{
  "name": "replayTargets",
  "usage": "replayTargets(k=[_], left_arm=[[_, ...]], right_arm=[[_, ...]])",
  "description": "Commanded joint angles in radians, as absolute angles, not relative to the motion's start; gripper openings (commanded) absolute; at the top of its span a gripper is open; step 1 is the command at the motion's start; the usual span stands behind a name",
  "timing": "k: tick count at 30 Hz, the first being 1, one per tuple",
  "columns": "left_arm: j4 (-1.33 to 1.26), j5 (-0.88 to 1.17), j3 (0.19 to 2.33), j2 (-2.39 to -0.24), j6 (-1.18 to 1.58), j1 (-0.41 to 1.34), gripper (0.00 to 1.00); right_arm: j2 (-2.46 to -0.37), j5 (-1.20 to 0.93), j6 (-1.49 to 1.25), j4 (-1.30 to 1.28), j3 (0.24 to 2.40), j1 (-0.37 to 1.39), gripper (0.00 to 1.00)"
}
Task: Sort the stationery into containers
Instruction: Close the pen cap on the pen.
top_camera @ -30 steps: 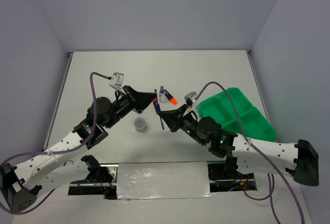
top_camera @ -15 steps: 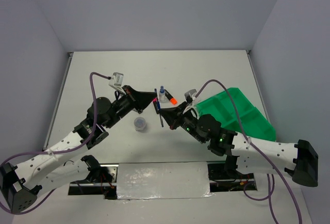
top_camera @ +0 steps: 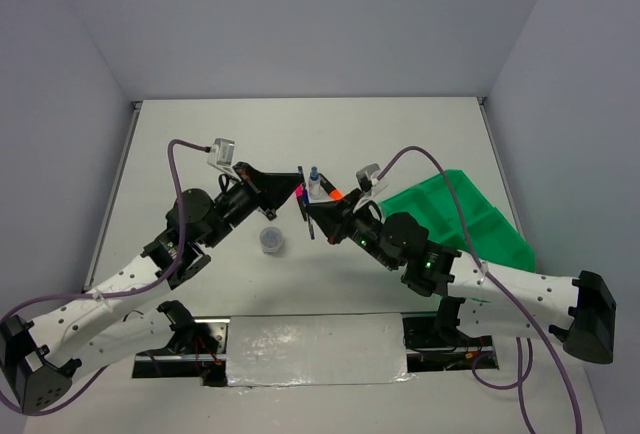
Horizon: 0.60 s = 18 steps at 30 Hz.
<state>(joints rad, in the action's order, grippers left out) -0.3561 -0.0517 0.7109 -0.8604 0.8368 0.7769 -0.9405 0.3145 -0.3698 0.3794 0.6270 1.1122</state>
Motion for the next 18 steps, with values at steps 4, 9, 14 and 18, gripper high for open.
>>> replayTargets(k=[4, 9, 14, 18], left_arm=[[-0.368, 0.008, 0.696, -0.845, 0.793, 0.795, 0.00], [-0.362, 0.017, 0.709, -0.857, 0.746, 0.799, 0.00], [-0.365, 0.040, 0.712, -0.859, 0.729, 0.801, 0.00], [-0.365, 0.087, 0.724, -0.871, 0.723, 0.804, 0.00]], right_arm=[[-0.923, 0.319, -0.356, 0.426, 0.724, 1.069, 0.00], [-0.931, 0.279, -0.365, 0.414, 0.742, 1.068, 0.00], [-0.923, 0.307, -0.342, 0.429, 0.726, 1.066, 0.00], [-0.923, 0.302, -0.299, 0.498, 0.700, 1.063, 0.00]])
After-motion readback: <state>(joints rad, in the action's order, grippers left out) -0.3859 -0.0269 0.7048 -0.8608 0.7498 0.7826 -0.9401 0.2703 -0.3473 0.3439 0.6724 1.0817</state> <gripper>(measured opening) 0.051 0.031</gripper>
